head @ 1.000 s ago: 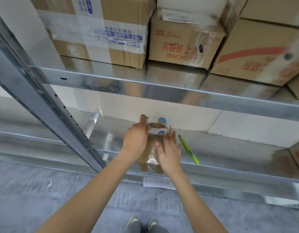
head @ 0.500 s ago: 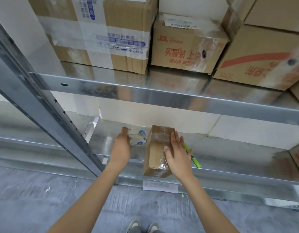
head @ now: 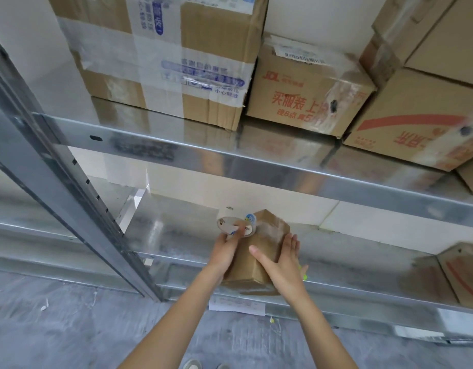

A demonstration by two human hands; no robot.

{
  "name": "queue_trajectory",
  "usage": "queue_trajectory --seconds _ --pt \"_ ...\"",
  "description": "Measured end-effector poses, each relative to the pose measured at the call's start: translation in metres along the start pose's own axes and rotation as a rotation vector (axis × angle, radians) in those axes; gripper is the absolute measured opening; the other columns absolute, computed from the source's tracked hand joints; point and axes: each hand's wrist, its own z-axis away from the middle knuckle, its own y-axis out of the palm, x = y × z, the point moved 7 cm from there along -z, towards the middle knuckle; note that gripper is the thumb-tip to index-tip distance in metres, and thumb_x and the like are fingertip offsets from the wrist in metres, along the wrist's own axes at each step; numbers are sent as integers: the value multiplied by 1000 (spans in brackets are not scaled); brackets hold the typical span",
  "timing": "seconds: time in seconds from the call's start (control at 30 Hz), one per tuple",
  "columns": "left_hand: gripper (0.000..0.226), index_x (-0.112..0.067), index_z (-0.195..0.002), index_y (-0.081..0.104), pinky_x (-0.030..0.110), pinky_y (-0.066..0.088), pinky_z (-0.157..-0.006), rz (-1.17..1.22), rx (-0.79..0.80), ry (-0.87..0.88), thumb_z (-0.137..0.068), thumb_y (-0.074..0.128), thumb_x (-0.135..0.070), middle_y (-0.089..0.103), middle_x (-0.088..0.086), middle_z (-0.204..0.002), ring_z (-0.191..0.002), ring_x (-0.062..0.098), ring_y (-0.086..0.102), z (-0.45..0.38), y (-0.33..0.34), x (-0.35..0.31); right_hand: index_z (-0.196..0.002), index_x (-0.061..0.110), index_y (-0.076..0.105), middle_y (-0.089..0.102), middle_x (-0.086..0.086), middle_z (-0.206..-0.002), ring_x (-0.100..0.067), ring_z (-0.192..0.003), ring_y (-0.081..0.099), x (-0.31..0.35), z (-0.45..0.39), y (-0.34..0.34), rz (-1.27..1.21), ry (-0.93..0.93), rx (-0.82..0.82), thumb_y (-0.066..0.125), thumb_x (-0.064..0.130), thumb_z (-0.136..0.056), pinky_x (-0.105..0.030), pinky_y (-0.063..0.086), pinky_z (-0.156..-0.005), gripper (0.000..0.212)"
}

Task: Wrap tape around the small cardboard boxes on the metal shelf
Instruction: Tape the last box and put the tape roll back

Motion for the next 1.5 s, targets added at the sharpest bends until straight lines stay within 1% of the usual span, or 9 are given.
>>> queue_trajectory --seconds 0.17,0.27,0.63,0.8,0.93,1.17,1.27,1.33,1.5 --pt "31 -28 -109 58 34 46 -81 -290 -321 104 -91 56 -53 65 -9 -96 -105 22 62 14 -25 -14 -155 16 9 9 2 -163 -14 -149 9 8 -5 24 -296 -26 126 55 63 -86 -43 10 -121 96" --pt "52 -33 -131 46 42 47 -87 -621 -454 166 -88 52 -61 57 5 -114 -107 32 56 29 -43 -27 -156 17 8 10 5 -162 -11 -147 14 22 0 50 -490 -62 212 43 36 -101 -29 12 -120 67" --pt "53 -33 -134 41 47 39 -93 -849 -580 83 -89 52 -58 43 9 -125 -114 37 41 24 -41 -31 -143 9 43 54 -6 -139 -20 -127 49 29 -6 65 -715 -66 -48 41 1 -98 -18 36 -99 46" --pt "45 -22 -130 47 47 37 -98 -891 -605 160 -93 53 -47 39 14 -135 -122 37 41 23 -37 -41 -148 11 34 43 -2 -150 0 -119 45 34 -6 64 -603 -164 -106 37 -1 -98 3 27 -90 51" --pt "33 -7 -133 49 36 41 -94 -757 -495 438 -102 42 -16 46 18 -138 -118 36 52 23 -38 -55 -152 10 23 16 -3 -161 -14 -142 28 38 -8 66 -469 -244 -106 32 -3 -99 9 13 -93 54" --pt "34 -14 -124 50 33 34 -63 -650 -573 483 -96 39 2 57 2 -67 -64 29 53 32 -80 -62 -152 10 17 10 -7 -161 -18 -148 18 44 -2 61 -440 -300 -108 30 -6 -98 2 14 -103 58" --pt "48 -13 -134 43 33 42 -78 -596 -505 465 -91 39 9 65 11 -107 -92 30 60 29 -80 -66 -155 16 9 -2 1 -163 -16 -150 5 49 1 64 -154 -408 -95 29 -7 -92 -32 18 -119 70" --pt "68 -12 -146 29 32 38 -101 -621 -362 499 -86 37 18 45 15 -139 -125 26 47 29 -73 -76 -156 19 8 -5 6 -162 -15 -150 -2 45 -2 67 34 -411 -82 32 7 -96 -46 13 -120 65" --pt "108 -25 -151 -9 45 10 -121 -1130 -190 445 -75 66 -6 3 11 -162 -149 32 4 51 -64 -89 -156 24 3 -9 9 -162 -16 -150 -7 41 -4 70 236 -395 -71 27 65 -93 -51 -1 -120 78"
